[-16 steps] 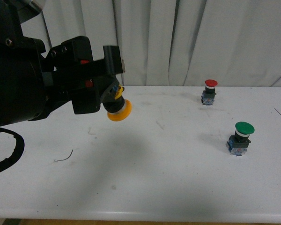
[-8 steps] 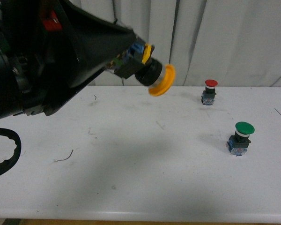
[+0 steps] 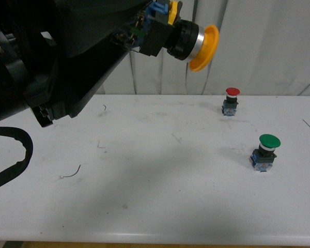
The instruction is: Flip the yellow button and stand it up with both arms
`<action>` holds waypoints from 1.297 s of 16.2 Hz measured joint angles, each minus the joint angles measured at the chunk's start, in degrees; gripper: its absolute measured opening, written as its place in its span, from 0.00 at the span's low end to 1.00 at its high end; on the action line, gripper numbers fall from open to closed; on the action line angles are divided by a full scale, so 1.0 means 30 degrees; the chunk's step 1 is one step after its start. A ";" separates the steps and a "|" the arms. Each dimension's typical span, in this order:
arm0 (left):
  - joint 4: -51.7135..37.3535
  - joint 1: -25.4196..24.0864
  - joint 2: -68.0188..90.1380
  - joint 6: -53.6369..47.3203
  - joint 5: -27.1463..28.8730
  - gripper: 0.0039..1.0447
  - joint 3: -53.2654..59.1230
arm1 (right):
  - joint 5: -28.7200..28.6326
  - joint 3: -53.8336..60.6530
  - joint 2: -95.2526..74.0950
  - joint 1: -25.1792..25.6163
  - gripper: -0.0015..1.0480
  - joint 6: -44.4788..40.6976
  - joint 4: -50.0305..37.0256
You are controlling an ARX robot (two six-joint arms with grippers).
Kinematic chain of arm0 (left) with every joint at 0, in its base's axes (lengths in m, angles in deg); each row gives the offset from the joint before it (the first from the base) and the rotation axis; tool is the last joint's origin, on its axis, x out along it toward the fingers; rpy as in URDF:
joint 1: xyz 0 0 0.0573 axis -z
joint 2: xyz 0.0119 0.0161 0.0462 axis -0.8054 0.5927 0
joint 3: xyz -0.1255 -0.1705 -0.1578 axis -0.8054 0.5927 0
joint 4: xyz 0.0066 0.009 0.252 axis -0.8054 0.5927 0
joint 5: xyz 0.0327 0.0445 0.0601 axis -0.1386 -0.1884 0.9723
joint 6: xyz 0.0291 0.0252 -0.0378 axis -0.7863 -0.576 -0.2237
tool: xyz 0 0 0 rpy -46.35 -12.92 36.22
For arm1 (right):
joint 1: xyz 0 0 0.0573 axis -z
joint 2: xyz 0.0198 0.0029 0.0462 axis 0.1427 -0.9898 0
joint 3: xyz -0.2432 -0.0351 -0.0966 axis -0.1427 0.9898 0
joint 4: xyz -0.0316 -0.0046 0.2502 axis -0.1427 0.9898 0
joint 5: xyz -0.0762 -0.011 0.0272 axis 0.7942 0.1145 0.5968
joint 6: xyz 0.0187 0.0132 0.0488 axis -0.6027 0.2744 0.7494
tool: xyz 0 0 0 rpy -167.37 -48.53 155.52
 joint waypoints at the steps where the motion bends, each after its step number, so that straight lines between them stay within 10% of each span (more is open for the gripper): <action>1: -0.0153 -0.0175 0.0393 0.0809 -0.0007 0.34 0.0015 | 0.0000 0.0000 0.0000 0.0000 0.94 0.0000 0.0000; 11: -0.0182 -0.0962 0.0561 0.2237 -0.0153 0.33 0.0444 | -0.0401 -0.0007 -0.0051 0.0095 0.94 0.0153 -0.0036; 13: -0.0197 -0.0911 0.0401 0.2237 -0.0153 0.33 0.0437 | -0.5960 -0.0117 -0.2361 0.2550 0.94 0.1392 -0.2193; 21: -0.0189 -0.0794 0.0328 0.2222 -0.0102 0.33 0.0430 | -0.9872 -0.1268 -1.0724 0.2375 0.94 0.2885 -1.0440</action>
